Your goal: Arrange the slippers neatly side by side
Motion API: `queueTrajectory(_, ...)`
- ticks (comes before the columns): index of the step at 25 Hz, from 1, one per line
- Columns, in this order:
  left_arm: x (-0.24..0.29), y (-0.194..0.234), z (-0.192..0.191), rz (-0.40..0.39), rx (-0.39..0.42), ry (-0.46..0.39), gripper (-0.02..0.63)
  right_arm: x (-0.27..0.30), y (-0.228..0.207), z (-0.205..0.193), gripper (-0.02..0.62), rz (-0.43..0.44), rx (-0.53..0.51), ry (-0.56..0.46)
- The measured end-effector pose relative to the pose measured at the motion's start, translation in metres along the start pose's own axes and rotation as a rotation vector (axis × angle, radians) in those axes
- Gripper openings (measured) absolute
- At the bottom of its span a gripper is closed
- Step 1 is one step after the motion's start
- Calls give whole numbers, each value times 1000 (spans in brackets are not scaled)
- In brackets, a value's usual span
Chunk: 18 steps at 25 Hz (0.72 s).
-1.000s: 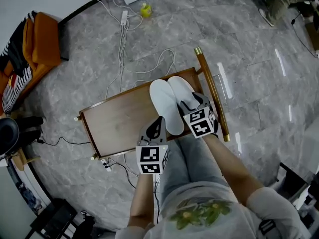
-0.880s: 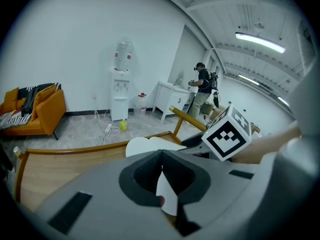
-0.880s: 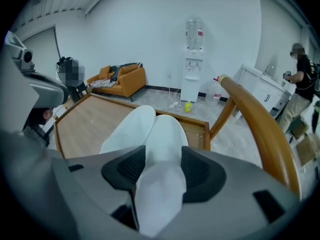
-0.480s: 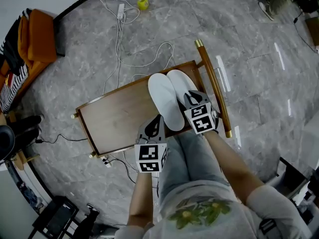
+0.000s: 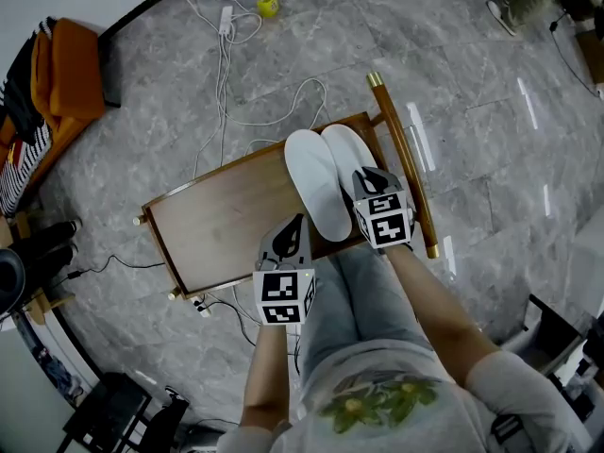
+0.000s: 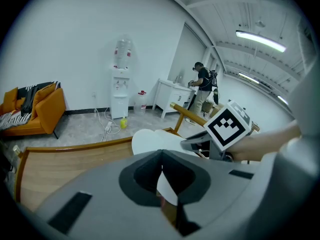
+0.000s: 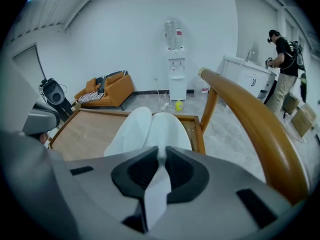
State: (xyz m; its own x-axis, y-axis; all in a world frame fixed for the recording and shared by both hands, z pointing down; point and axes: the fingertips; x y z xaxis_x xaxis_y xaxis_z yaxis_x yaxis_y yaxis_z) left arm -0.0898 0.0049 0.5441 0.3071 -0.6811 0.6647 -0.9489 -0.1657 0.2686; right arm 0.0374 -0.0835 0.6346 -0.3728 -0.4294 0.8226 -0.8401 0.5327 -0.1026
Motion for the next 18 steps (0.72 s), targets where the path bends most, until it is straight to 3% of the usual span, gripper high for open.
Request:
queueTrajectory(10, 5, 0, -5, -4, 19, 20, 17, 1, 2, 0, 44, 5, -1, 6)
queueTrajectory(18, 23, -5, -2, 14, 107, 23, 17, 3, 1, -2, 44, 12, 9, 8)
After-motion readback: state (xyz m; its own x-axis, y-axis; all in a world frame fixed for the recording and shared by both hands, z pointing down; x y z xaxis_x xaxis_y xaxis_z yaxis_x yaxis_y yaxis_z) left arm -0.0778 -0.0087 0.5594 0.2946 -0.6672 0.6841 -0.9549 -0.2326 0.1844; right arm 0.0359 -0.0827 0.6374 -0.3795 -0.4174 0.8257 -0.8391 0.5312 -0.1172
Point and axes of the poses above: the fingertips, and each gripper's own axes: x forward along the fingers, y to its left, z out of its top
